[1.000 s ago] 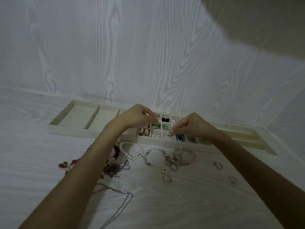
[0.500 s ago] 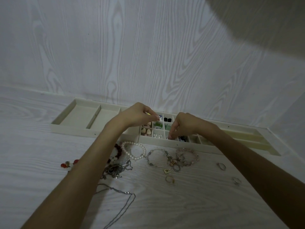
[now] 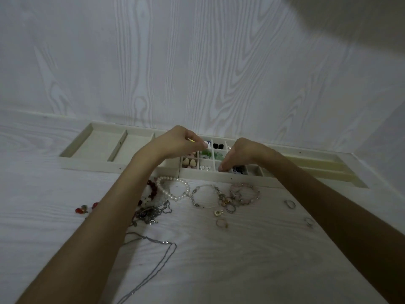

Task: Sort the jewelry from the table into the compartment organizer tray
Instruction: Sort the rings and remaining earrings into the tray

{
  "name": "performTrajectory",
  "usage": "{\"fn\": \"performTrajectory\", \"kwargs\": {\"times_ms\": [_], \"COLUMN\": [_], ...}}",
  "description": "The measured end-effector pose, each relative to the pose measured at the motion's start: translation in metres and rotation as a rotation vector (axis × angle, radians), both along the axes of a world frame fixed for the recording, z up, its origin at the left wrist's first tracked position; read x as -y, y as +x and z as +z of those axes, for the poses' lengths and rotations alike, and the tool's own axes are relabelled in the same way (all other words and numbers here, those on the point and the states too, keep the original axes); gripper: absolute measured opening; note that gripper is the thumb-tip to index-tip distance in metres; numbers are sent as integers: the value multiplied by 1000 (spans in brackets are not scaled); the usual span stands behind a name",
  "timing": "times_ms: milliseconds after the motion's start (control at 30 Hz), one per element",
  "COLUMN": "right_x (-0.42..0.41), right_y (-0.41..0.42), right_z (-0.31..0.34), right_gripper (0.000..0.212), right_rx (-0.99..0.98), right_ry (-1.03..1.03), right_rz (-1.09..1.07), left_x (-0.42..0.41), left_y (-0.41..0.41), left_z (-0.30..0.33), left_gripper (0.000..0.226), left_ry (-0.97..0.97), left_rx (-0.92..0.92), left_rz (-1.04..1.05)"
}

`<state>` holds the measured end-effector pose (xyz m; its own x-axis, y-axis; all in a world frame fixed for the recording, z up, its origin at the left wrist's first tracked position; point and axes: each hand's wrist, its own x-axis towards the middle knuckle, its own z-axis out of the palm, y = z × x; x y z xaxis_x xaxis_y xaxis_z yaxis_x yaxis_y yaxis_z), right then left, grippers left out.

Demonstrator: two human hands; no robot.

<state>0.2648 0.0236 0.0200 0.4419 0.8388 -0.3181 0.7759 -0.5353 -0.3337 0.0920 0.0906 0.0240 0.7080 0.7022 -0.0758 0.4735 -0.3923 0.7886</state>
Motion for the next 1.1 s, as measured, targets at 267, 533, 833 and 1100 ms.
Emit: {"fn": "performTrajectory", "kwargs": {"times_ms": [267,533,833,1100], "right_x": [15,17,18,35], "right_y": [3,1,-1,0], "right_z": [-7,-8,-6,27], "right_gripper": [44,36,30,28], "right_rx": [-108,-94,-20,-14], "right_ry": [148,157,178,212], "right_rz": [-19,50,70,87], "left_x": [7,9,8,2], "left_y": [12,16,15,11], "left_z": [-9,-11,-11,-8], "left_gripper": [30,29,29,28], "left_ry": [3,21,18,25], "left_rx": [-33,-46,-39,-33], "left_rz": [-32,-46,-52,-42]}}
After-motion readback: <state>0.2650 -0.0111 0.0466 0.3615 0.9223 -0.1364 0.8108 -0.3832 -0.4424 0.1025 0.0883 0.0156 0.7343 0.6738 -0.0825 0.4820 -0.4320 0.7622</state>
